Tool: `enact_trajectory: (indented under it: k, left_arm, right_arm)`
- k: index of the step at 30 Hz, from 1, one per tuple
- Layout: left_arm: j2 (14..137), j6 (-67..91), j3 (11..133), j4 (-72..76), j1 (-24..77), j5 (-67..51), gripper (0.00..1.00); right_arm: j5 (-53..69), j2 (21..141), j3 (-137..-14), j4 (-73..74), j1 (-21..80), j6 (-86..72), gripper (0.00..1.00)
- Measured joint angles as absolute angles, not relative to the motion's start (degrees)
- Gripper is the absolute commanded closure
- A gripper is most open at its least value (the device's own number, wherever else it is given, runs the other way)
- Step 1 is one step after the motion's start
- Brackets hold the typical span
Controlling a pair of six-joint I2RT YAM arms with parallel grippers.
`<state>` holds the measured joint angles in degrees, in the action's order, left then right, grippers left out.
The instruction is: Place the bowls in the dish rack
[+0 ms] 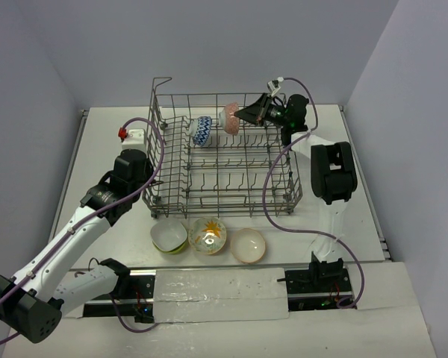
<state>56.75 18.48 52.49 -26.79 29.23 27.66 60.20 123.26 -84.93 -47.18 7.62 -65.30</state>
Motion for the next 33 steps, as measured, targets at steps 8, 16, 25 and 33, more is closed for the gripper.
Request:
enact_trajectory:
  k: [8, 16, 25, 33]
  left_arm:
    - [56.8, 18.5, 52.5, -26.7, 29.2, 27.6, 1.00]
    - [56.8, 18.5, 52.5, -26.6, 29.1, 27.4, 1.00]
    - [56.8, 18.5, 52.5, -26.5, 28.9, 27.2, 1.00]
    - [56.8, 18.5, 52.5, -26.5, 28.9, 27.2, 1.00]
  right_arm:
    - [58.0, 124.4, -85.1, -47.4, 7.7, -64.9, 1.00]
    - [56.5, 124.9, -85.1, -47.4, 7.9, -64.4, 1.00]
    - [55.1, 123.4, -85.2, -43.5, 8.4, -62.4, 1.00]
    - [54.5, 122.6, -85.7, -41.4, 9.0, -61.6, 1.00]
